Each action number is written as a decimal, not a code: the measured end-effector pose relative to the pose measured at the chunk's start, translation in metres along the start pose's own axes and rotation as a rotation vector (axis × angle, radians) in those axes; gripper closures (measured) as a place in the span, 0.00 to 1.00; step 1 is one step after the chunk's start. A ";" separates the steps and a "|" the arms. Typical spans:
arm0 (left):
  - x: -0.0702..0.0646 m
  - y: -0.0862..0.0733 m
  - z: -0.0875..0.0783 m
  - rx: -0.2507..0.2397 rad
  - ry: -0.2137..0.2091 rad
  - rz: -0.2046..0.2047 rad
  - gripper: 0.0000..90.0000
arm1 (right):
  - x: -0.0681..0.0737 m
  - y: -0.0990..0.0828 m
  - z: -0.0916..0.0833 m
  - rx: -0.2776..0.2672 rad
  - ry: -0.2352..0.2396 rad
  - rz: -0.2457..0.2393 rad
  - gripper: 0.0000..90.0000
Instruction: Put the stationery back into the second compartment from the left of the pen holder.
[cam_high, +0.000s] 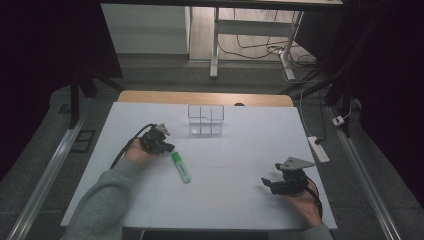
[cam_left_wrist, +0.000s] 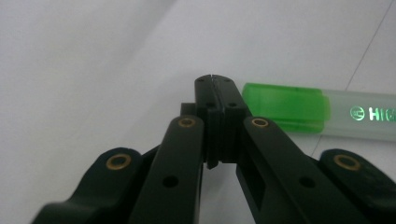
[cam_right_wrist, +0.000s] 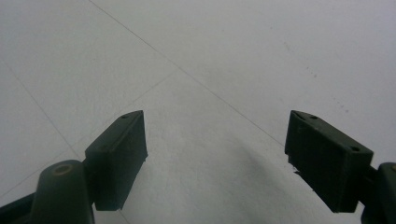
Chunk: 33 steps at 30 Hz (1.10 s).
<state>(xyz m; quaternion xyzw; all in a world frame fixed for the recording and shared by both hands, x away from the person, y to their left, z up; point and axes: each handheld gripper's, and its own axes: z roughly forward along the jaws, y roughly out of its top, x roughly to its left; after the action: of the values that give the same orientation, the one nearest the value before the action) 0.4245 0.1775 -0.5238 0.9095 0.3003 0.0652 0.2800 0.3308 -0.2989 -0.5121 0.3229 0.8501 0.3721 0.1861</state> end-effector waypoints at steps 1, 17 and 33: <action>-0.001 0.000 0.000 0.000 -0.005 0.001 0.99 | 0.000 0.000 0.000 0.000 0.000 0.000 0.22; -0.021 -0.003 -0.001 0.031 -0.063 0.053 0.99 | 0.000 0.000 -0.001 0.003 0.001 0.000 0.22; -0.061 0.005 0.003 0.061 -0.114 0.142 0.99 | 0.001 0.000 -0.001 0.005 -0.001 -0.002 0.23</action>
<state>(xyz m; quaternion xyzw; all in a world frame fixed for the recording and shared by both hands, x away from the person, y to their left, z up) 0.3781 0.1377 -0.5204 0.9388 0.2206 0.0237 0.2634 0.3298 -0.2990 -0.5117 0.3229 0.8512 0.3696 0.1861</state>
